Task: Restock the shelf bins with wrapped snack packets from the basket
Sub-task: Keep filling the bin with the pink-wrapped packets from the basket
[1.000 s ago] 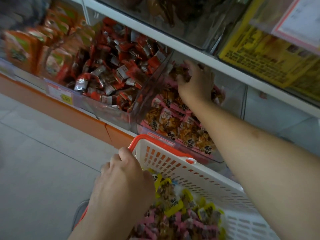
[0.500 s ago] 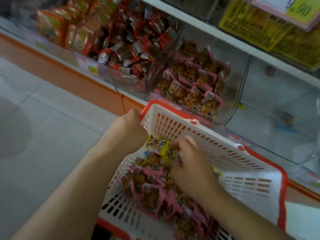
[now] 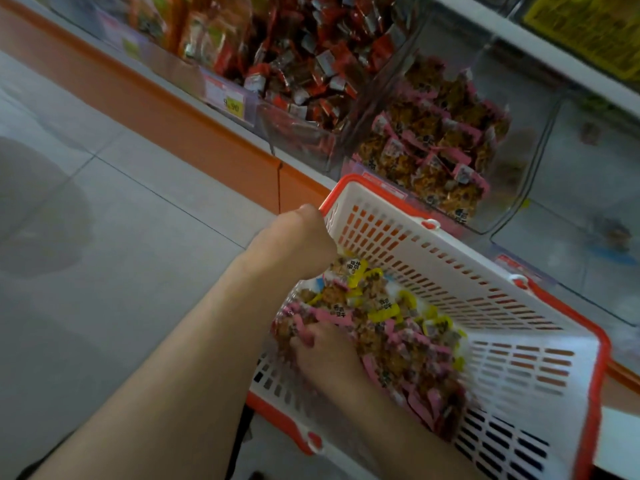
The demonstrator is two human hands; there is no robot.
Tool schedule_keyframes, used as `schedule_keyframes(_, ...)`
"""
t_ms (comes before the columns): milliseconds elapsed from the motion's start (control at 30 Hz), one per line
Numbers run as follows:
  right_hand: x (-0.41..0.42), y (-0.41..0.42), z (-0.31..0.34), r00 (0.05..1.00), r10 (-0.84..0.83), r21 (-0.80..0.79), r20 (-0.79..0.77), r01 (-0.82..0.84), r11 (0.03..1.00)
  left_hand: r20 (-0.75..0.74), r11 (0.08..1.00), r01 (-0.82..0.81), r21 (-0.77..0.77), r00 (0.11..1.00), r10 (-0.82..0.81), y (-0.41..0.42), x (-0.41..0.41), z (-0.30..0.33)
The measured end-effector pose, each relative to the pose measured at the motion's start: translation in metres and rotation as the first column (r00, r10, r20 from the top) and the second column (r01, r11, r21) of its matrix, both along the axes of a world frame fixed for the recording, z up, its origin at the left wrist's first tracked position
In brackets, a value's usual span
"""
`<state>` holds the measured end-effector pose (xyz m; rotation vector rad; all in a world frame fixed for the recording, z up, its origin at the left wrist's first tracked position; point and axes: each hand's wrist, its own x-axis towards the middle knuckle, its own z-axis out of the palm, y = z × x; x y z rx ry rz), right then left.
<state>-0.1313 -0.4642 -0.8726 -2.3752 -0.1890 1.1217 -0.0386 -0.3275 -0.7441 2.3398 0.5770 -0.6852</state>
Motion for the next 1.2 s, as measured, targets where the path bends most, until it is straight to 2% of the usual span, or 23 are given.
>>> schedule_keyframes(67, 0.011, -0.013, 0.016, 0.999, -0.037, 0.022, 0.022, 0.037, 0.999, 0.002, 1.000, -0.021, -0.008, 1.000, 0.021, 0.002, 0.003, 0.003)
schedule_keyframes(167, 0.030, -0.041, 0.051, 0.957, -0.269, 0.083, -0.105, 0.278, 0.957, 0.062, 0.997, -0.082, 0.011, 0.995, 0.081, 0.002, 0.006, 0.006)
schedule_keyframes(233, 0.043, -0.059, 0.079, 0.910, -0.360, 0.119, -0.207, 0.389, 0.914, 0.244, 0.990, -0.131, 0.049, 0.963, 0.116, 0.001, 0.008, 0.007)
schedule_keyframes(300, 0.057, -0.076, 0.104, 0.881, -0.391, 0.211, -0.267, 0.449, 0.868, 0.452, 0.987, -0.149, 0.063, 0.886, 0.105, -0.003, 0.009, 0.011)
schedule_keyframes(367, 0.068, -0.091, 0.125, 0.875, -0.422, 0.262, -0.239, 0.476, 0.839, 0.594, 0.989, -0.136, 0.050, 0.800, 0.080, -0.011, 0.007, 0.017)
schedule_keyframes(467, 0.081, -0.109, 0.144, 0.883, -0.442, 0.342, -0.156, 0.468, 0.815, 0.694, 0.997, -0.044, 0.061, 0.720, -0.011, -0.025, 0.003, 0.021)
schedule_keyframes(533, 0.088, -0.116, 0.151, 0.874, -0.470, 0.415, -0.127, 0.477, 0.775, 0.688, 0.999, 0.042, 0.034, 0.724, -0.054, -0.036, 0.003, 0.019)
schedule_keyframes(600, 0.095, -0.118, 0.153, 0.873, -0.482, 0.462, -0.074, 0.458, 0.759, 0.578, 0.982, 0.091, -0.168, 0.816, 0.023, -0.045, 0.004, 0.020)
schedule_keyframes(667, 0.104, -0.121, 0.151, 0.879, -0.477, 0.482, -0.008, 0.422, 0.768, 0.396, 0.905, 0.084, -0.418, 0.913, 0.098, -0.054, 0.005, 0.022)
schedule_keyframes(700, 0.108, -0.124, 0.149, 0.876, -0.483, 0.492, 0.009, 0.416, 0.765, 0.335, 0.875, 0.103, -0.473, 0.940, 0.071, -0.058, 0.007, 0.021)
schedule_keyframes(767, 0.114, -0.131, 0.145, 0.857, -0.514, 0.535, 0.019, 0.426, 0.730, 0.259, 0.807, 0.103, -0.581, 0.964, 0.064, -0.064, 0.011, 0.021)
schedule_keyframes(867, 0.119, -0.144, 0.143, 0.782, -0.618, 0.603, -0.079, 0.531, 0.596, 0.144, 0.645, -0.037, -0.763, 0.963, 0.226, -0.069, 0.018, 0.018)
schedule_keyframes(933, 0.120, -0.148, 0.144, 0.799, -0.584, 0.598, -0.145, 0.541, 0.592, 0.135, 0.599, -0.109, -0.793, 0.928, 0.348, -0.072, 0.022, 0.015)
schedule_keyframes(1000, 0.118, -0.148, 0.144, 0.864, -0.479, 0.542, -0.156, 0.480, 0.689, 0.132, 0.560, -0.178, -0.809, 0.874, 0.468, -0.077, 0.026, 0.014)
schedule_keyframes(1067, 0.115, -0.148, 0.141, 0.884, -0.456, 0.506, -0.107, 0.443, 0.740, 0.192, 0.602, -0.174, -0.779, 0.849, 0.493, -0.085, 0.027, 0.014)
schedule_keyframes(1133, 0.115, -0.148, 0.142, 0.859, -0.510, 0.545, -0.043, 0.448, 0.709, 0.271, 0.675, -0.126, -0.727, 0.850, 0.451, -0.090, 0.027, 0.014)
schedule_keyframes(1200, 0.118, -0.150, 0.147, 0.834, -0.552, 0.614, 0.003, 0.434, 0.659, 0.304, 0.704, -0.092, -0.705, 0.857, 0.416, -0.091, 0.024, 0.014)
